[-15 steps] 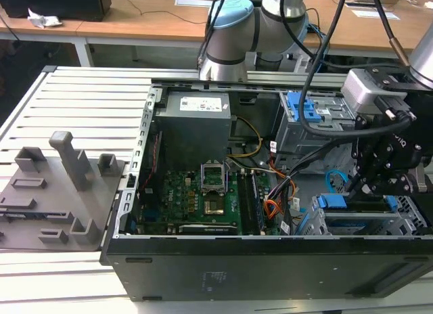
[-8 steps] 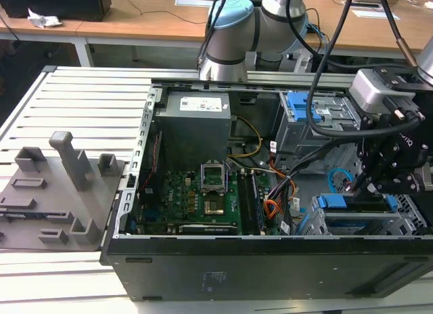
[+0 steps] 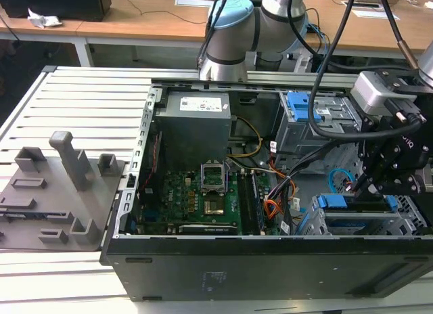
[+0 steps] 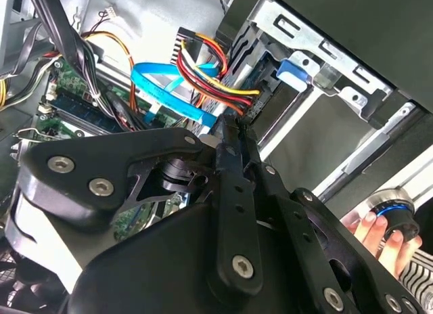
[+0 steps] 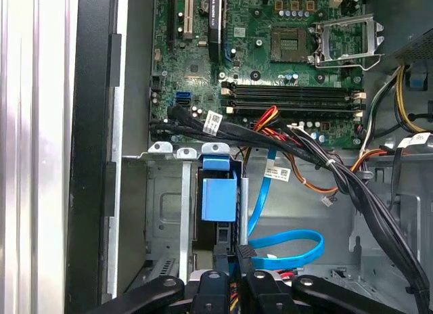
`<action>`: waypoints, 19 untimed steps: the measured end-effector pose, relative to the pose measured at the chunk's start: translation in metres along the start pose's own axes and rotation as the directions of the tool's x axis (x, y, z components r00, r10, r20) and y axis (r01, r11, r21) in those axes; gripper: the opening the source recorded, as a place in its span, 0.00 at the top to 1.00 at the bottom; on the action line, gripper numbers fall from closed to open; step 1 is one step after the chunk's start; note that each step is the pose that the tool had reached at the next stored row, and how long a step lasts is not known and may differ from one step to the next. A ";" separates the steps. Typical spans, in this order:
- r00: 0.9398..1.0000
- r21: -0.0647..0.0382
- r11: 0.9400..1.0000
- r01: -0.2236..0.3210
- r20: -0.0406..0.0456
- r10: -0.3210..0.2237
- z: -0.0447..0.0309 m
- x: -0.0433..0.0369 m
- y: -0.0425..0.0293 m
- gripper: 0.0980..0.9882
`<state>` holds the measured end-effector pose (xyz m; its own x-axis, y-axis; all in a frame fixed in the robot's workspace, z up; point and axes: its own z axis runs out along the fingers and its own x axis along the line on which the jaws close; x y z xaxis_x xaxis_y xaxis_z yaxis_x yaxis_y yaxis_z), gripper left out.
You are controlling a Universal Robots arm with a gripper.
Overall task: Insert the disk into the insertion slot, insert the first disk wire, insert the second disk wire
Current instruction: 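Insert the second disk wire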
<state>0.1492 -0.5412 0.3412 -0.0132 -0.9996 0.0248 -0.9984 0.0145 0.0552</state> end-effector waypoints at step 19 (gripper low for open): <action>1.000 0.000 1.000 0.000 0.003 0.000 -0.0037 0.0008 -0.0020 0.84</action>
<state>0.1514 -0.5420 0.3448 -0.0131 -0.9997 0.0216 -0.9984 0.0143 0.0551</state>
